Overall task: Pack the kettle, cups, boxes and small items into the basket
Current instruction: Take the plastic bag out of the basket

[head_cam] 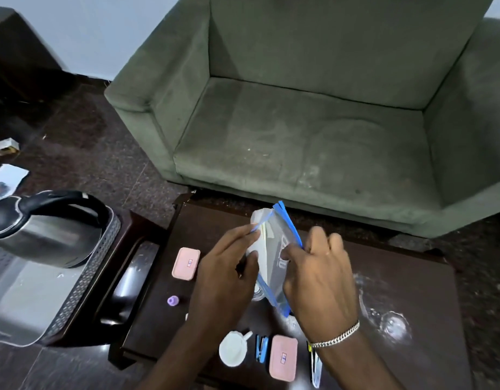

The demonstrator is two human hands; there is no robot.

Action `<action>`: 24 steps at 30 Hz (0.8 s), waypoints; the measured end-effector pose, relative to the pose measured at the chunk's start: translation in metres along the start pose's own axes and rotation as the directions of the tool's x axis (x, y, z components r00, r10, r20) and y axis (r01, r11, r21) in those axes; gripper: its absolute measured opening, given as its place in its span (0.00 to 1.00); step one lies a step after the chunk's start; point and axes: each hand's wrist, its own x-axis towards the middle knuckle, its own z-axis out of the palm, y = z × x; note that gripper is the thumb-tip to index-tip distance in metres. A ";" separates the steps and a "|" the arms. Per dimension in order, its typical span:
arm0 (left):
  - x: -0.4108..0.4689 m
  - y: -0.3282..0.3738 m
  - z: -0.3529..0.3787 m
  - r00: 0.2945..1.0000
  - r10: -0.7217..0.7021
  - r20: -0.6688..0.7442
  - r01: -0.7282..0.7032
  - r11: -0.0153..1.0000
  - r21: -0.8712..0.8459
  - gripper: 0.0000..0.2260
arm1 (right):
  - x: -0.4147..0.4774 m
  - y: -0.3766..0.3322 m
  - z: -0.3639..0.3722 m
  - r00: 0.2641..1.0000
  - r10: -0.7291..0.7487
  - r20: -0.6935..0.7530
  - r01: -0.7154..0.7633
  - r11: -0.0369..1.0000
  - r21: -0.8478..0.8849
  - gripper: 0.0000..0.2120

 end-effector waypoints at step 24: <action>-0.026 0.029 -0.004 0.946 0.147 0.289 -0.159 0.987 0.019 0.22 | 0.027 -0.047 0.042 0.807 0.261 0.530 -0.461 0.840 0.288 0.18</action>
